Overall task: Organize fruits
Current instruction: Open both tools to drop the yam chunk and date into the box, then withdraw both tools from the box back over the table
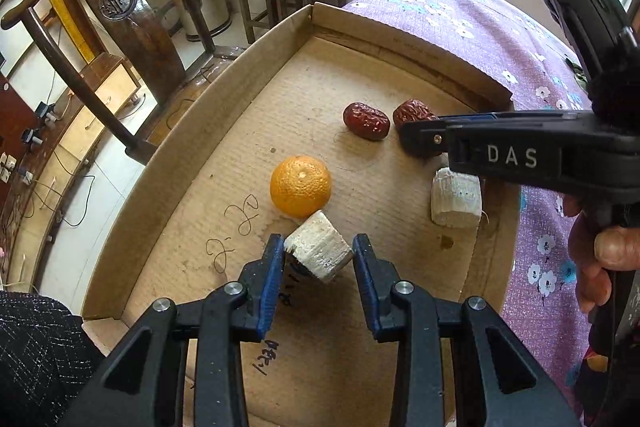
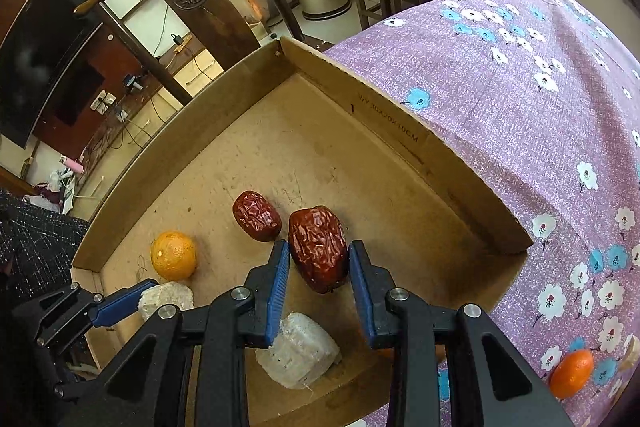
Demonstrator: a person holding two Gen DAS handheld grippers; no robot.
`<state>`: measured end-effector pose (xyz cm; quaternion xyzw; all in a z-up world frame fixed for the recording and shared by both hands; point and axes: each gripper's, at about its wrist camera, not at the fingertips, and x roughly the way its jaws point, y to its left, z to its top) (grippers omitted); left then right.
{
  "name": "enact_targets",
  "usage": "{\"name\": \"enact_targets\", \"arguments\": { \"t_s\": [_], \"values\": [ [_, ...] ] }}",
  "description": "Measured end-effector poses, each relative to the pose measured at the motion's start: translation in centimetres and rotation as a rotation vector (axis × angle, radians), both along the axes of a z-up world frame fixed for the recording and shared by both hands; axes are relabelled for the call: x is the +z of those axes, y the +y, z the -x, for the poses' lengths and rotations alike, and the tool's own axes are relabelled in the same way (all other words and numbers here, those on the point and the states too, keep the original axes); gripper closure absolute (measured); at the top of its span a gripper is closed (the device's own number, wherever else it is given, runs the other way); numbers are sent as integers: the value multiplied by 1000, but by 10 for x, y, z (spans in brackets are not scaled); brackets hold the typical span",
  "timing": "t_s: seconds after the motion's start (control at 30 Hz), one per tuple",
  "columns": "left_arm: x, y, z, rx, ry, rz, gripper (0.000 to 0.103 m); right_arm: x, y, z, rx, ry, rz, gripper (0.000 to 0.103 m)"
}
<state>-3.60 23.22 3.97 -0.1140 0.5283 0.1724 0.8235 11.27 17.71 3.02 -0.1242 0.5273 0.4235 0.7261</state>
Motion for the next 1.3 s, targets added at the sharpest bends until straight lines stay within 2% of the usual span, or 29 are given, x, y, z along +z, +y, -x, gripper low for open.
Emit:
{"name": "enact_targets", "arguments": {
  "t_s": [0.03, 0.07, 0.13, 0.2, 0.27, 0.5, 0.63, 0.87, 1.13, 1.3],
  "values": [
    [0, 0, 0, 2, 0, -2, 62, 0, 1, 2, 7, -1, -2, 64],
    [0, 0, -1, 5, 0, -5, 50, 1, -1, 3, 10, 5, -7, 61],
    [1, 2, 0, 19, -2, -6, 38, 4, -3, 5, 8, 13, -26, 53],
    [3, 3, 1, 29, -11, -2, 37, 8, -7, 7, -2, 16, -37, 52],
    [5, 3, 2, 31, -13, -6, 30, 11, -13, 10, -12, 16, -51, 52],
    [19, -5, 2, 25, -41, -47, 28, 33, -46, 24, -53, -20, -77, 52],
    [31, -19, -1, -5, -68, -71, 24, 47, -75, 29, -86, -46, -98, 45],
    [46, -52, -14, -77, -108, -62, 23, 64, -135, 35, -182, -74, -105, 45],
    [53, -99, -33, -179, -124, -31, 22, 61, -219, 43, -319, -85, -55, 41],
    [51, -129, -46, -247, -120, -11, 22, 48, -273, 47, -421, -59, -23, 41]
  ]
}}
